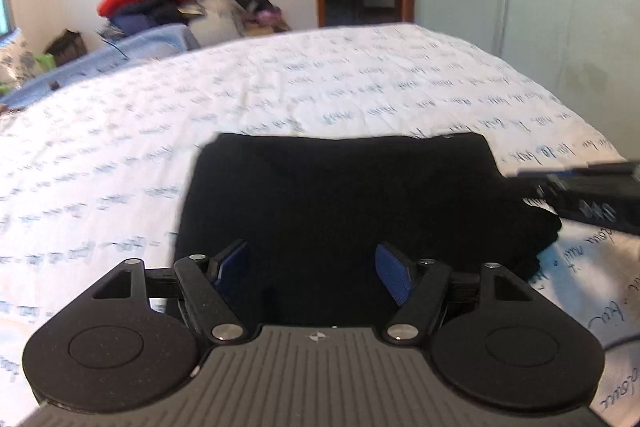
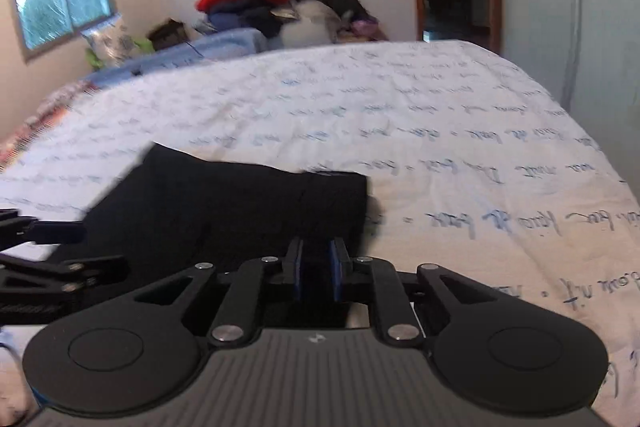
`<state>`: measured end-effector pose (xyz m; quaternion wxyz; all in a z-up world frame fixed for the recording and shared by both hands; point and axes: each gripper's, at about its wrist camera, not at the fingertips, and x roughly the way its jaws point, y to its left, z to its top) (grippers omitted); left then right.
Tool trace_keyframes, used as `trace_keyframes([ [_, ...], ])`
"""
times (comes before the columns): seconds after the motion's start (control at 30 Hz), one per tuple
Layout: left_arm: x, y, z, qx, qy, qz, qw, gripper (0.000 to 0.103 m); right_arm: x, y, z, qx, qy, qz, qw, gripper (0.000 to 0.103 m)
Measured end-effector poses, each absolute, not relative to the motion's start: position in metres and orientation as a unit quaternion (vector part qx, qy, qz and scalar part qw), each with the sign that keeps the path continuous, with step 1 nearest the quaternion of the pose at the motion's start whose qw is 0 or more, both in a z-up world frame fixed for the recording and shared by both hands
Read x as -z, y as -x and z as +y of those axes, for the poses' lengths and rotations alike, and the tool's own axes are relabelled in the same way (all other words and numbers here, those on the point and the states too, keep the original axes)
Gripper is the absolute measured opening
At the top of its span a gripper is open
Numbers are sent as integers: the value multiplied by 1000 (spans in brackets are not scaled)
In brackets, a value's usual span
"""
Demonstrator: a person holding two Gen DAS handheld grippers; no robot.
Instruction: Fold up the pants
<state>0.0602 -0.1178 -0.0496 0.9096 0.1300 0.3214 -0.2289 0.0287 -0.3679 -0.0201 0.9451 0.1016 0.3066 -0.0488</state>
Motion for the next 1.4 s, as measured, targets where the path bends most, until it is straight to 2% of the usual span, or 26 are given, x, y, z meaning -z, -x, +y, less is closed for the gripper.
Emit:
trace_keyframes([
  [0.17,68,-75,-100,193,-127,371,900,77,40,-28,-350,21,-84,337,938,13],
  [0.3,61,-74,-88,188,-124,360,905,77,25,-19,-344,39,-102,308,945,14],
  [0.47,63,-76,-84,176,-134,361,906,77,37,-30,-334,50,-76,333,939,14],
  [0.6,65,-75,-80,169,-129,364,907,79,25,-18,-330,55,-99,301,947,17],
  [0.73,62,-71,-77,166,-122,366,908,79,40,-23,-331,66,-81,329,938,20],
  [0.83,59,-65,-74,163,-123,361,910,79,26,-7,-326,77,-100,306,944,22],
  [0.87,59,-63,-73,163,-123,361,910,79,22,-2,-323,73,-105,299,946,26],
  [0.93,58,-60,-72,162,-123,362,910,79,14,8,-314,62,-110,290,949,41],
  [0.97,58,-59,-72,162,-122,363,909,79,10,12,-308,58,-107,284,951,56],
  [1.0,58,-58,-72,162,-120,364,909,79,8,16,-301,55,-100,281,953,67],
  [1.13,55,-50,-69,164,-120,364,909,79,0,30,-278,38,-84,277,956,69],
  [1.2,53,-45,-68,163,-121,362,910,79,-2,35,-269,39,-85,277,956,78],
  [1.33,51,-37,-62,161,-116,367,909,79,-6,47,-254,57,-78,270,958,87],
  [1.4,51,-33,-58,160,-111,369,909,79,-7,52,-252,63,-89,269,957,96],
])
